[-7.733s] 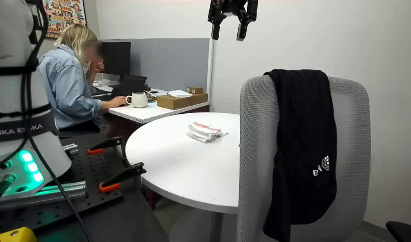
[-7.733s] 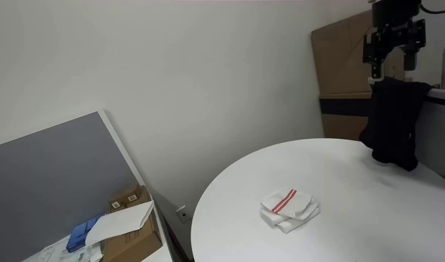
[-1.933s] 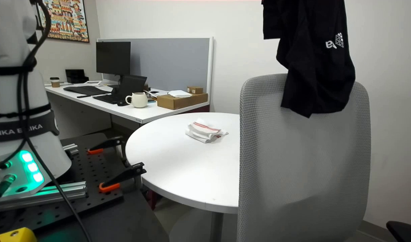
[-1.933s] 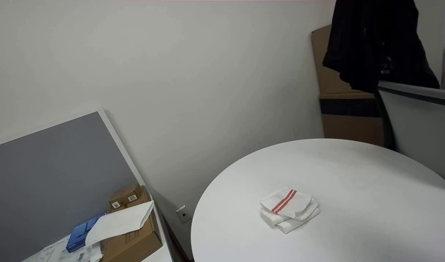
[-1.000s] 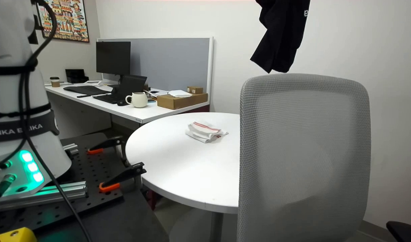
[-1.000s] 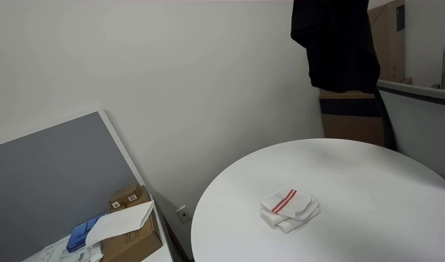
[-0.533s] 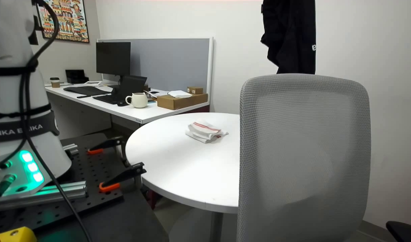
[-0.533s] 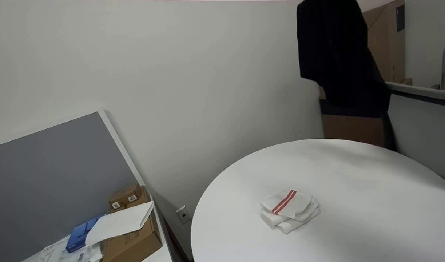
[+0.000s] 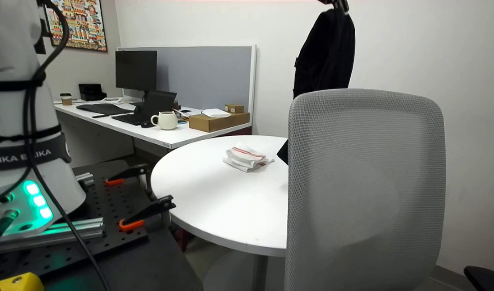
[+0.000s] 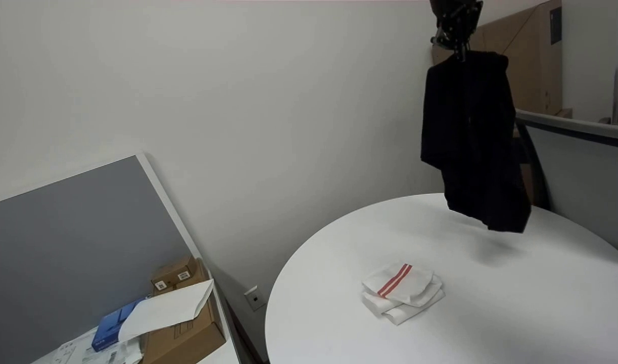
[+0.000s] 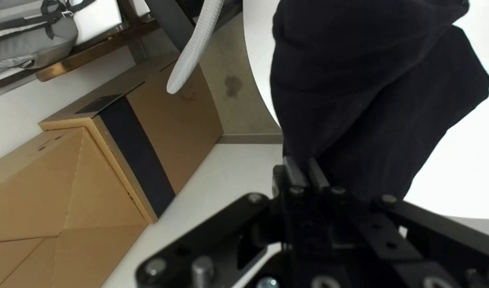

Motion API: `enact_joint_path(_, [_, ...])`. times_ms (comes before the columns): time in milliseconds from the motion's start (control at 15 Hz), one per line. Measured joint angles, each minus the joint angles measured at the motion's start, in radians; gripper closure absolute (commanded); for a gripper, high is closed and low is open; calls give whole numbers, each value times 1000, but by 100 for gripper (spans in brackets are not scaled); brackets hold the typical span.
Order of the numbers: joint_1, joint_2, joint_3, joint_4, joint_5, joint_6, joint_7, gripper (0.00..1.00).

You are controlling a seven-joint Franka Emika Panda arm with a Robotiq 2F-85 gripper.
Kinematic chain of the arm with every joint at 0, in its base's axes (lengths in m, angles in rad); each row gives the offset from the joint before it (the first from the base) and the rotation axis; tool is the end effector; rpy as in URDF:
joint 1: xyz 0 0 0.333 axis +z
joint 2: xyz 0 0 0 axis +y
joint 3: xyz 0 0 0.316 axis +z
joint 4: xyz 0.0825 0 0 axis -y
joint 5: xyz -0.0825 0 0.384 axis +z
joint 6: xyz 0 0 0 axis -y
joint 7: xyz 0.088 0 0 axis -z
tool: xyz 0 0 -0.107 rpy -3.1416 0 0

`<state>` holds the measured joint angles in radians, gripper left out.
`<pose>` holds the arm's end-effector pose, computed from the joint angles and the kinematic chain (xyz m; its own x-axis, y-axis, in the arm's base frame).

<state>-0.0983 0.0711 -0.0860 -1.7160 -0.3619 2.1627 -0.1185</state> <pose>0.6063 -0.1257 0.5760 0.9481 0.1372 0.2867 0.0160 -0.9215 0.3881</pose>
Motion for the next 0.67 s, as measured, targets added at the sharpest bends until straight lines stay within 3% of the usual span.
enact_joint_path(533, [-2, -76, -9, -315, -53, 150, -4, 99])
enact_joint_path(600, [-1, -92, -7, -351, -62, 162, -4, 70])
enact_joint_path(667, [-1, -107, -5, -385, -70, 171, -4, 69])
